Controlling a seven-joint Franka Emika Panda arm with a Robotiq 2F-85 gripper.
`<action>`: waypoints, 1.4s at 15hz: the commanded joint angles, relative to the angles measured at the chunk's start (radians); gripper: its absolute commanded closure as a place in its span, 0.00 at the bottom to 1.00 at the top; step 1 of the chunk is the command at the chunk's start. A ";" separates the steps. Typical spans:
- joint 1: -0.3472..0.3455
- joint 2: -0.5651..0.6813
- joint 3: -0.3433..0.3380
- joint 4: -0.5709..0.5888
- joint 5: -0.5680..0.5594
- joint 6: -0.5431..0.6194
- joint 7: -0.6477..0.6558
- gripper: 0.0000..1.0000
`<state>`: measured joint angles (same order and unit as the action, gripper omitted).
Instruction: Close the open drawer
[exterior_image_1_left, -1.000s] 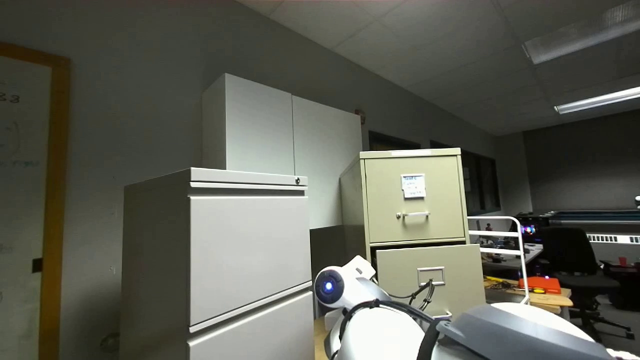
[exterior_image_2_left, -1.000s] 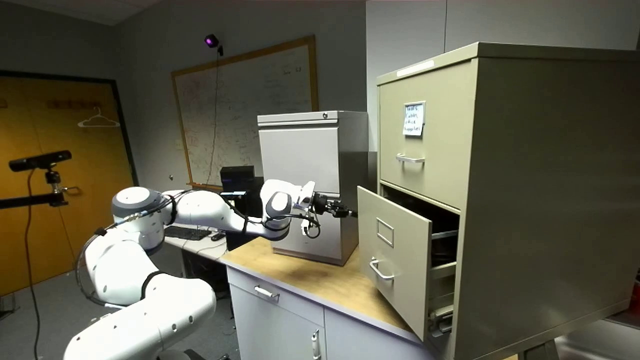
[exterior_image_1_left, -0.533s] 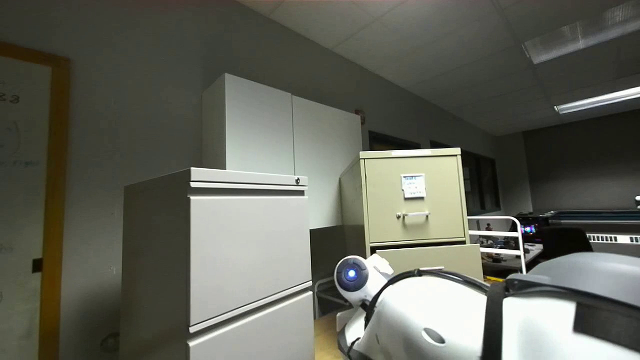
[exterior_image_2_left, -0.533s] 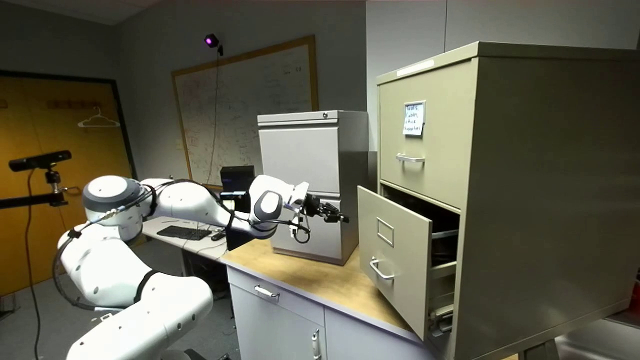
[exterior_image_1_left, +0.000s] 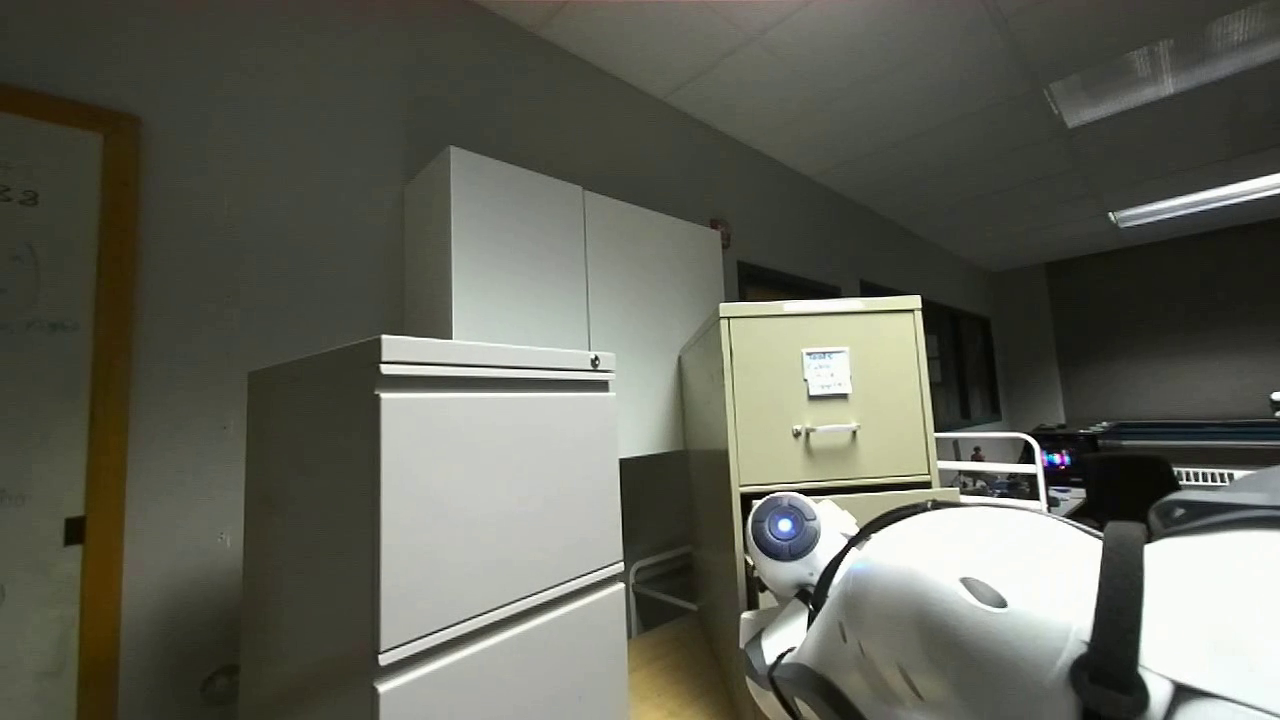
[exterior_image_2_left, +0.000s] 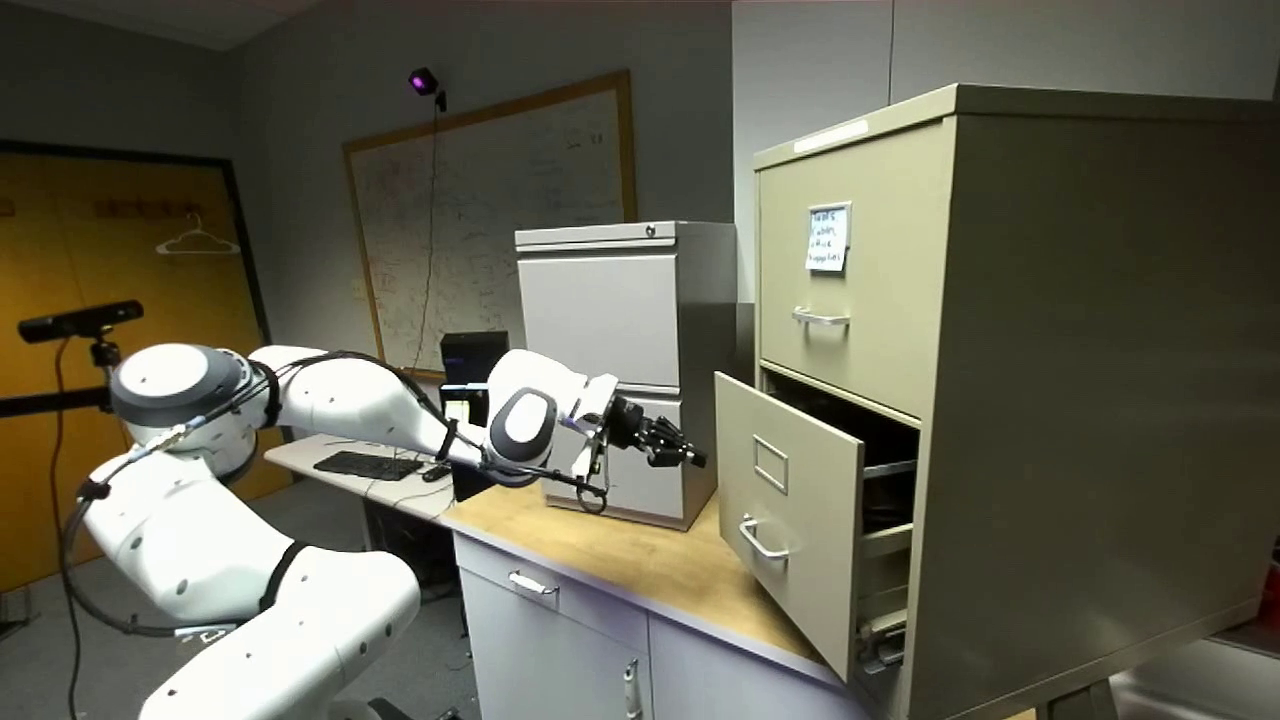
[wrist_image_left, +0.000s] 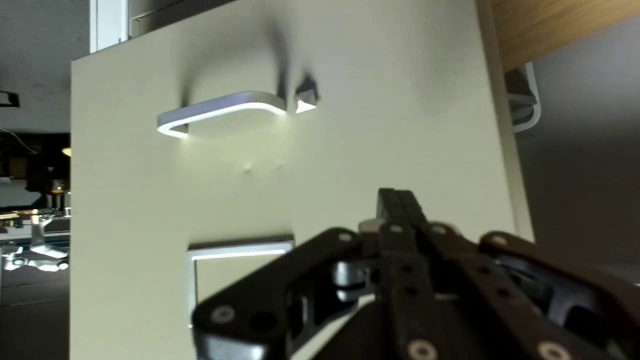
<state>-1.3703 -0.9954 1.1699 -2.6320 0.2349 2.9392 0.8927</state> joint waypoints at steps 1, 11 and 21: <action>-0.024 -0.007 -0.033 -0.027 -0.031 0.022 0.021 1.00; -0.364 -0.123 0.204 0.150 0.007 0.094 0.207 1.00; -0.524 -0.273 0.281 0.349 -0.022 -0.124 0.347 1.00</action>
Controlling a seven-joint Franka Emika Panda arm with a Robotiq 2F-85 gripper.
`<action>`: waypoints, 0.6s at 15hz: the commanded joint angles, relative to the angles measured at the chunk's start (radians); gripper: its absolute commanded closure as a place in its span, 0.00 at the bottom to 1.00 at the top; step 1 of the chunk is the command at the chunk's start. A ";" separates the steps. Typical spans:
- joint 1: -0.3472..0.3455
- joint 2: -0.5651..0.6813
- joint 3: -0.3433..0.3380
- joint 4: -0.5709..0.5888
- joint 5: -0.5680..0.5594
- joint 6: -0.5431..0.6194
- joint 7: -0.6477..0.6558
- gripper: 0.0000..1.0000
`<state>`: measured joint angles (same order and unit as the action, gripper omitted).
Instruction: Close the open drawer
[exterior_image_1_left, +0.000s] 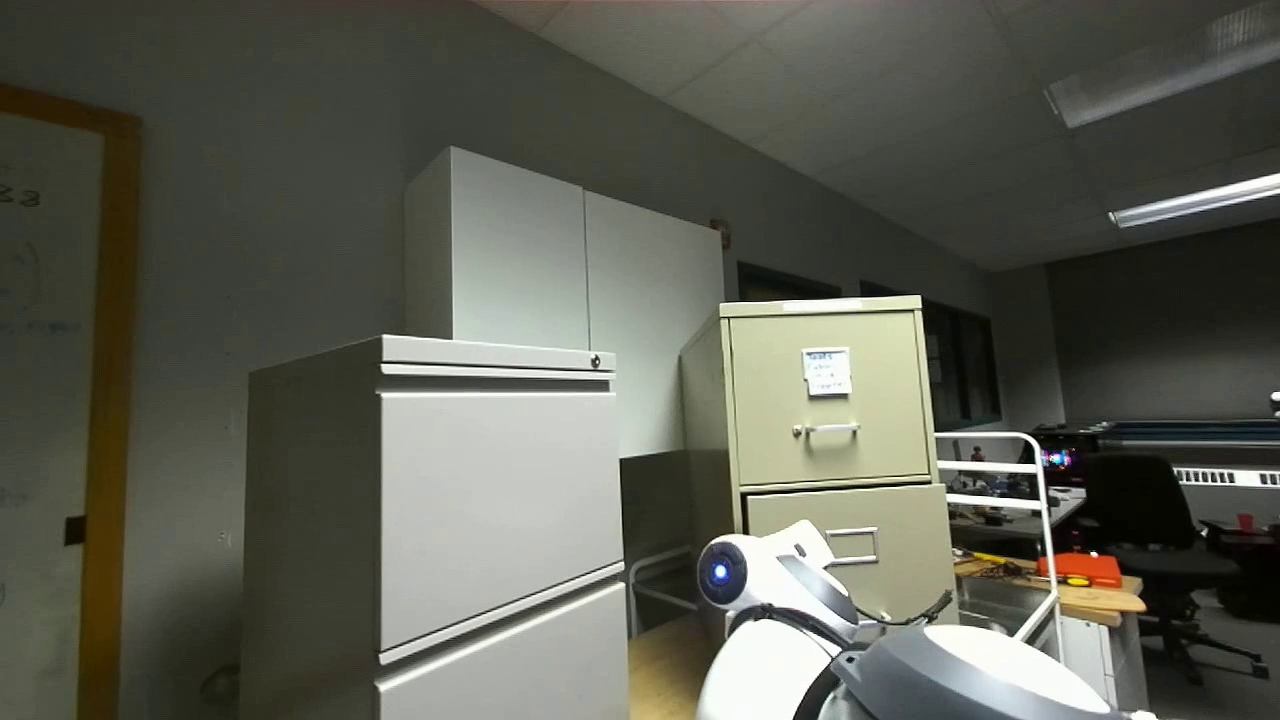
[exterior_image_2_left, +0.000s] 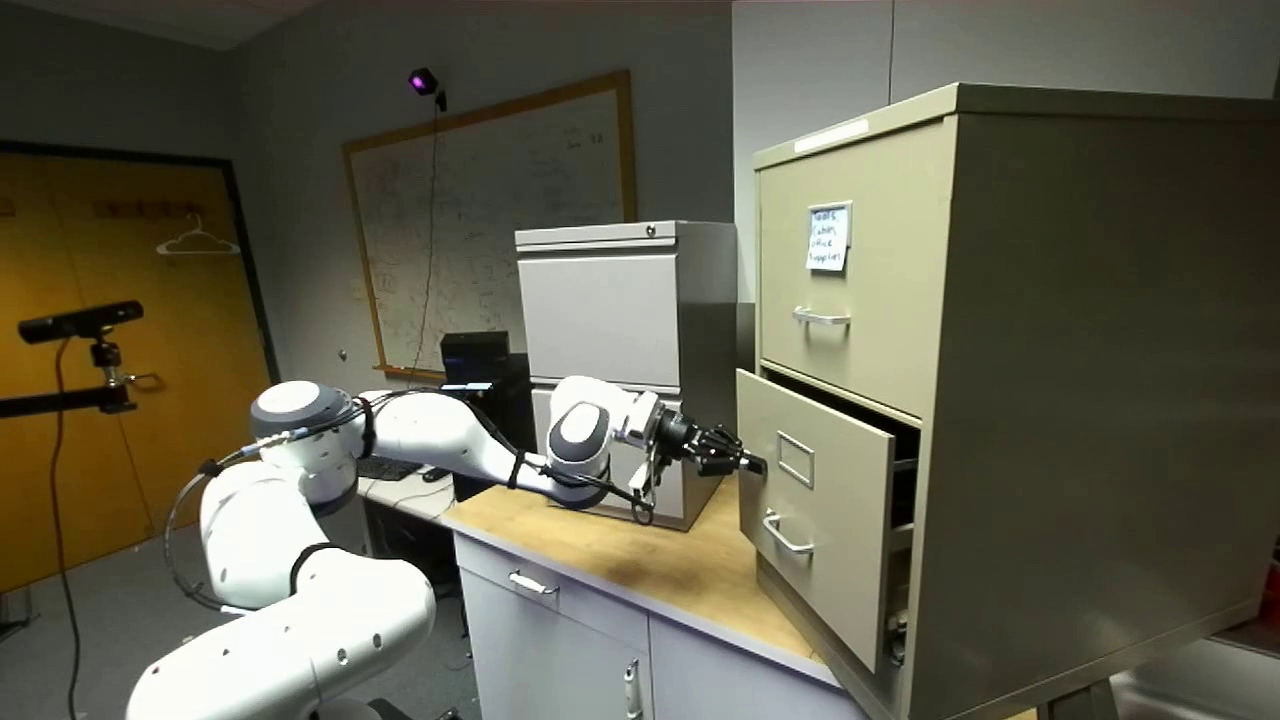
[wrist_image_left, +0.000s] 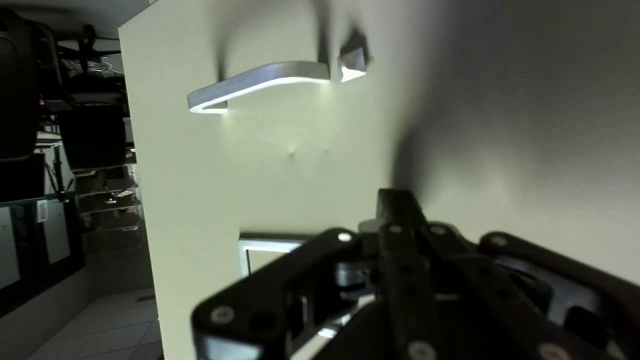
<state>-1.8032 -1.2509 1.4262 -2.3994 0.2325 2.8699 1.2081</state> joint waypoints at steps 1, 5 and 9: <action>-0.099 -0.022 0.024 0.136 -0.022 -0.080 0.032 1.00; -0.136 -0.026 0.023 0.211 -0.033 -0.157 0.027 1.00; -0.117 -0.039 0.020 0.217 -0.027 -0.099 0.024 1.00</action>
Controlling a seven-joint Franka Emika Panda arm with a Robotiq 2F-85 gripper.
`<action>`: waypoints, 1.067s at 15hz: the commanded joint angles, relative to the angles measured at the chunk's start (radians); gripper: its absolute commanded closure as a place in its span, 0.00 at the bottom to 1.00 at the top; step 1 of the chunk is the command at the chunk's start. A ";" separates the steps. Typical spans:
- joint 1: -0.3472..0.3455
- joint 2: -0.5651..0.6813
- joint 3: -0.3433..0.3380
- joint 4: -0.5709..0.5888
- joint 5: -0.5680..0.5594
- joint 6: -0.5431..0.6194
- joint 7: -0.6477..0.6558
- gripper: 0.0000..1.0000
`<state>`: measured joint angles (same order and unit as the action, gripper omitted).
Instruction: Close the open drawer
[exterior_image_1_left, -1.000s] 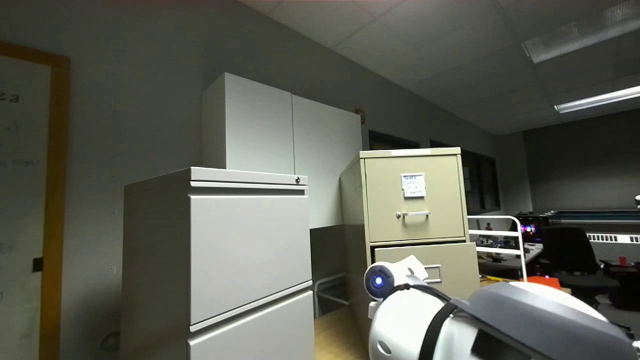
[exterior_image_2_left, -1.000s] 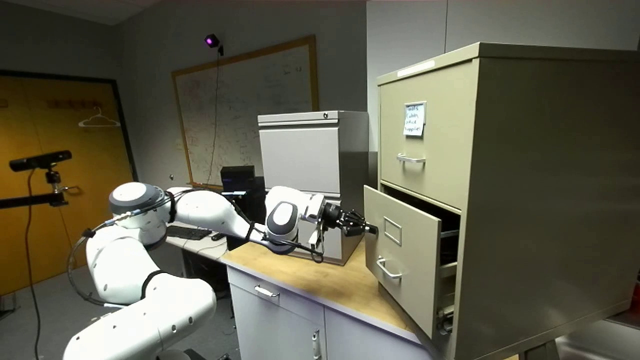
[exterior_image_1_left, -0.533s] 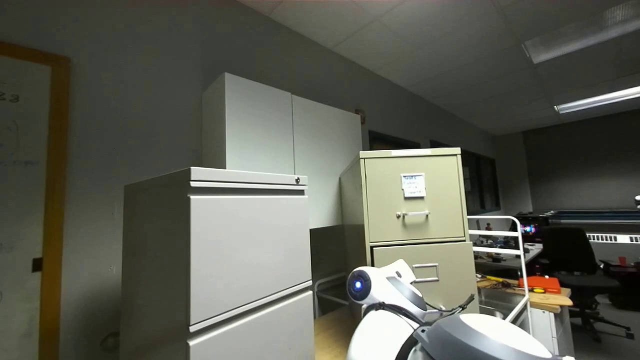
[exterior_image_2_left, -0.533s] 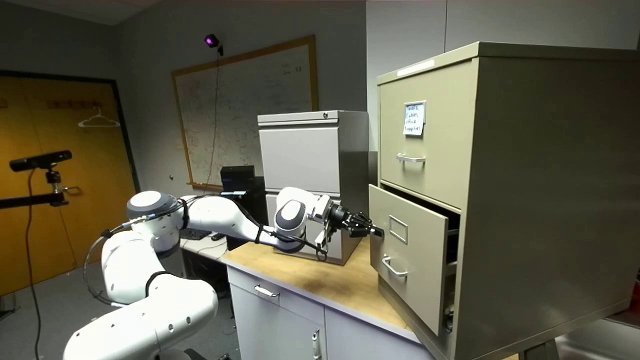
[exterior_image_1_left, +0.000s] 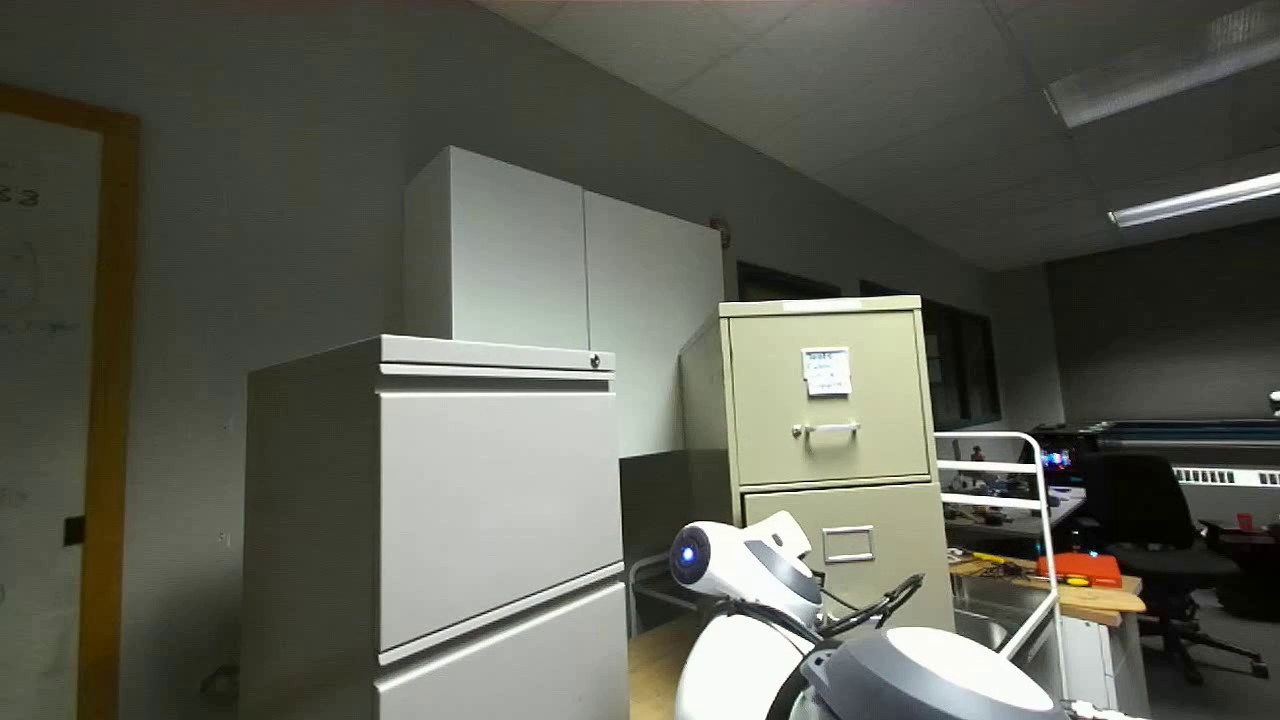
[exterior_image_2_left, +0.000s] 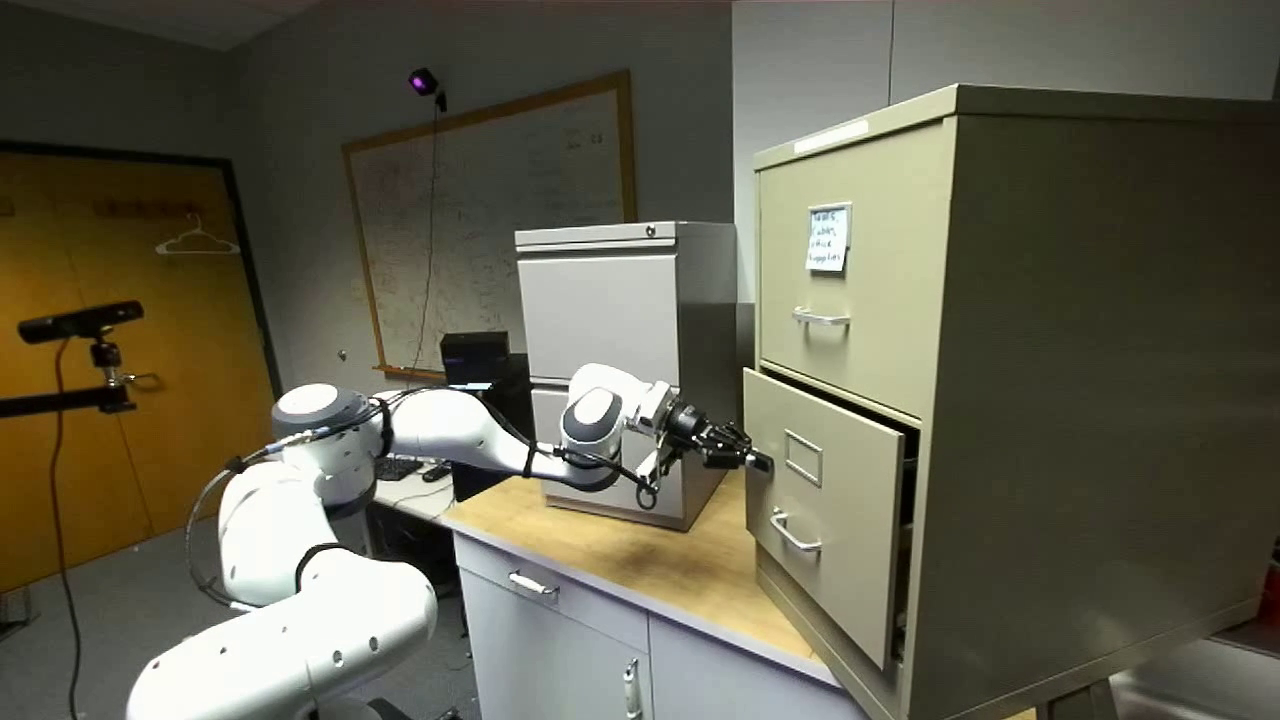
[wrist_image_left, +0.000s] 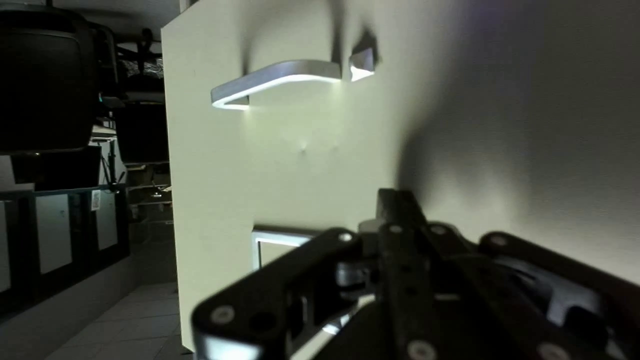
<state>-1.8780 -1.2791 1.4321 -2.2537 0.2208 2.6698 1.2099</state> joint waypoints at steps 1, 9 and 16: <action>-0.031 -0.025 0.010 0.068 -0.016 0.114 0.028 1.00; 0.021 -0.151 0.008 0.117 0.005 0.253 0.092 1.00; -0.026 -0.197 0.001 0.027 0.021 0.594 0.272 1.00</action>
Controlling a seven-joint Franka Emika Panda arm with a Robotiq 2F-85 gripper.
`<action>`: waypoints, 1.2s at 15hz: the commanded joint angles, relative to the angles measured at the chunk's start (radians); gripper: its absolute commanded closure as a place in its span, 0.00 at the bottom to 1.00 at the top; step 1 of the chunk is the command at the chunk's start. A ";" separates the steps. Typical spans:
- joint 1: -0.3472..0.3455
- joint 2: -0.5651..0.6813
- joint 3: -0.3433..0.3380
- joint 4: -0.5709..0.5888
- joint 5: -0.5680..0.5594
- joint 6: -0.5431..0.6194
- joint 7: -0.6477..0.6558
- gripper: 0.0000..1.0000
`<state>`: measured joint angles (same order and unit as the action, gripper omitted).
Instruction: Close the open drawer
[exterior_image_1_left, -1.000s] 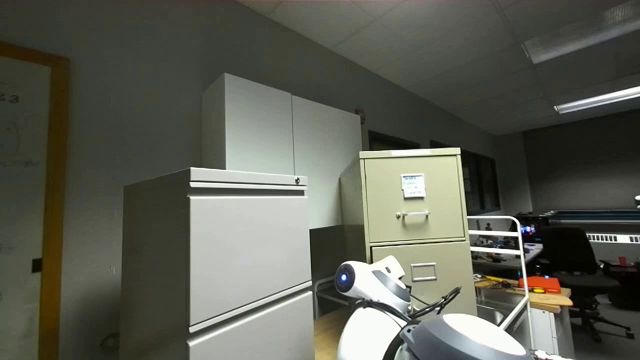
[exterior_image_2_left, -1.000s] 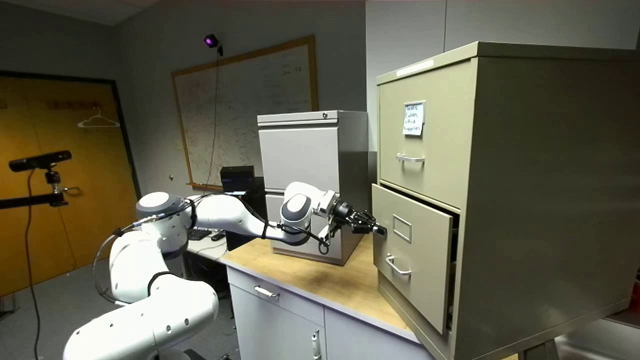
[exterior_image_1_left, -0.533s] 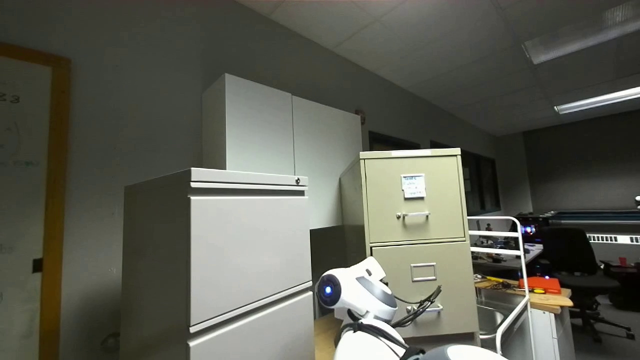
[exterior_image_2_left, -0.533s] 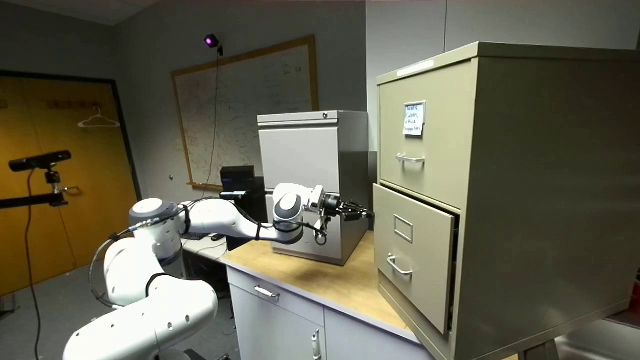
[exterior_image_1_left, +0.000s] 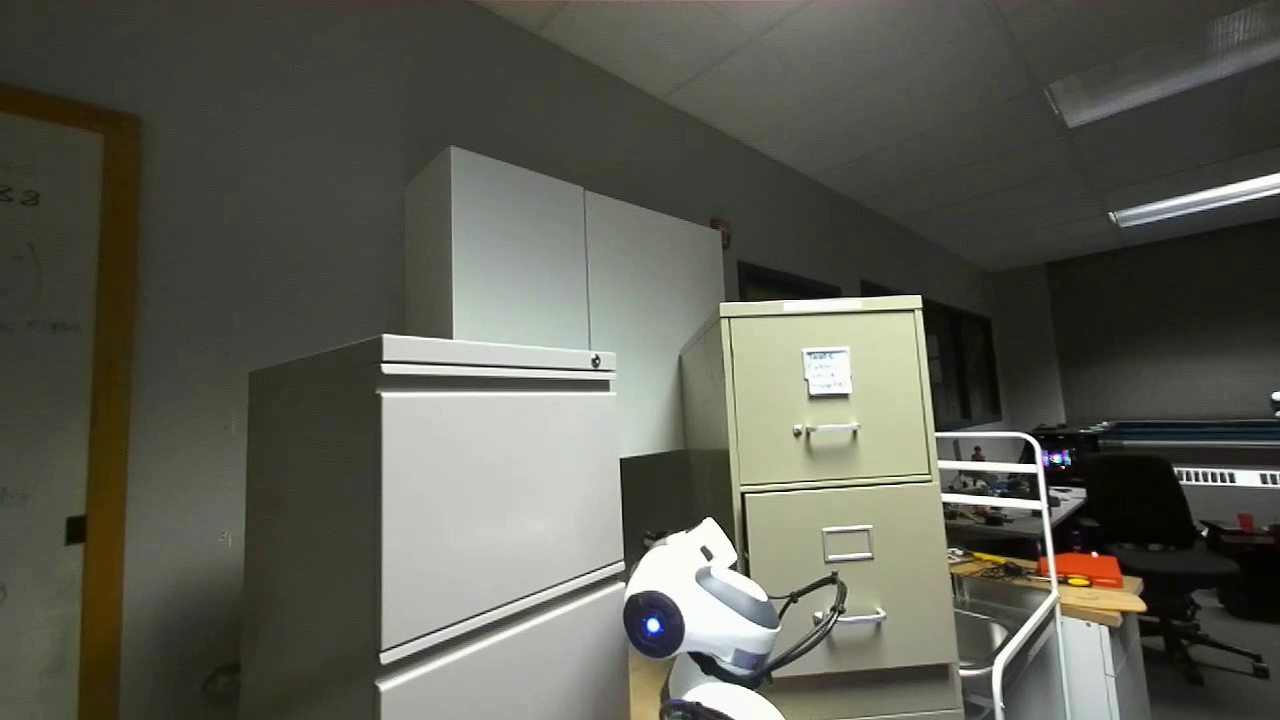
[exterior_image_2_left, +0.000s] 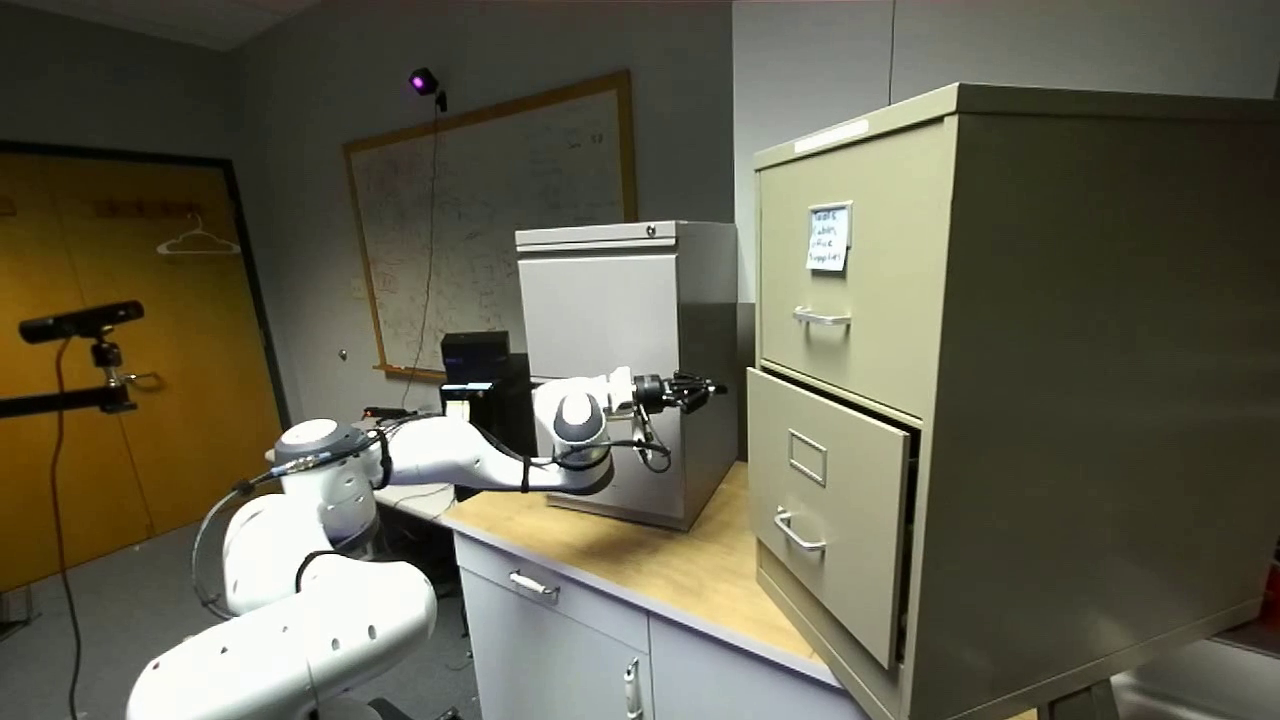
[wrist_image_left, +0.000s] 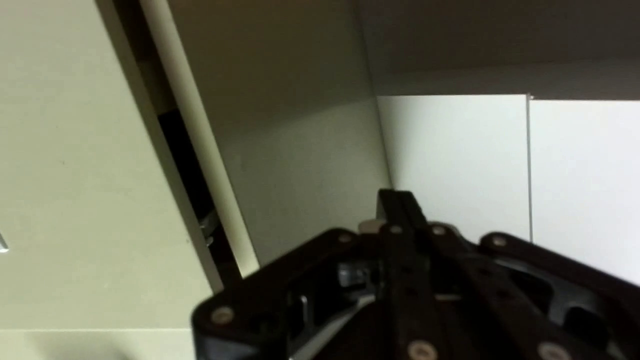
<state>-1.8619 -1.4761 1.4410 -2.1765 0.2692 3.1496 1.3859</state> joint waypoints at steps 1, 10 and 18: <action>-0.056 0.001 0.004 -0.072 -0.009 0.141 0.111 1.00; -0.023 0.063 0.122 -0.254 0.179 0.322 0.063 1.00; 0.194 0.123 0.093 -0.377 0.186 0.302 0.042 1.00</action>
<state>-1.7479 -1.4037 1.5613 -2.4933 0.4500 3.4527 1.4523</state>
